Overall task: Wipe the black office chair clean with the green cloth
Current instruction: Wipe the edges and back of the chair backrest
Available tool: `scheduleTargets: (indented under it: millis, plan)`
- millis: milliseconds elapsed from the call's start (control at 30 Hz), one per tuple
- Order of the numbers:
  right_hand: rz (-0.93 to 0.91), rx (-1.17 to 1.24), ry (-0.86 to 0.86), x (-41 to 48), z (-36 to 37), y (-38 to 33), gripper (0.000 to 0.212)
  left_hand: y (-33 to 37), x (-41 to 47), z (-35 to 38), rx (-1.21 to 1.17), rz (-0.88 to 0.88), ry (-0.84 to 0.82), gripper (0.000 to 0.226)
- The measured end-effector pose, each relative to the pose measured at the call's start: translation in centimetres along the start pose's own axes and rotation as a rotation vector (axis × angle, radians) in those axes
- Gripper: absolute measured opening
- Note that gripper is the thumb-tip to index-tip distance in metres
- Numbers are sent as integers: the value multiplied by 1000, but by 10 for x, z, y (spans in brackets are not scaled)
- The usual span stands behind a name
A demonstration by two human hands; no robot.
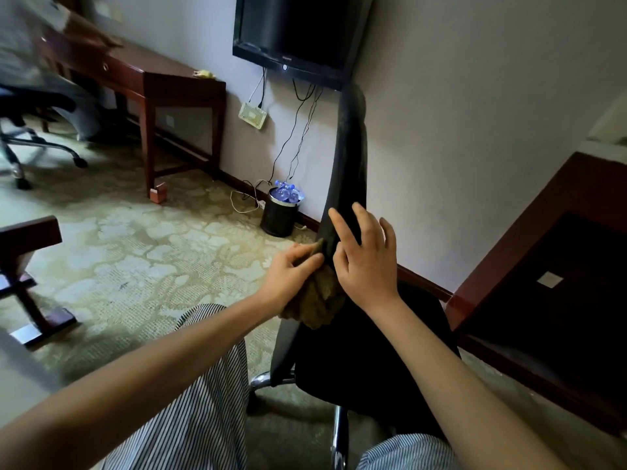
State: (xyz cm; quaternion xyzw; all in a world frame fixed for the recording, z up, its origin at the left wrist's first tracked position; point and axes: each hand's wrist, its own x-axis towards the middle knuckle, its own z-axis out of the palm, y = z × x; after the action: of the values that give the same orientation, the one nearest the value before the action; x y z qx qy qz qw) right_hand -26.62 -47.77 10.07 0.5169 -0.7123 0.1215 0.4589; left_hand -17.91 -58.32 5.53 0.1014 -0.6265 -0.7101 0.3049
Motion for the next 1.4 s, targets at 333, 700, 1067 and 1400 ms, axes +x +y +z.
scheduleTargets:
  millis: [333, 700, 1067, 1400]
  plan:
    - [106, -318, 275, 36, -76, 0, 47, 32, -31, 26, 362, -21, -459, 24]
    - [18, -813, 155, -15, -132, 63, 44, 110, -1, 73, 344, 610, -56, 40]
    - [78, -606, 210, 6, -181, 104, 38, 137, 56, 117, 75, 588, 471, 26]
    - [143, -498, 108, -7, -195, 123, 44, 114, 4, 212, 321, 1169, 305, 30]
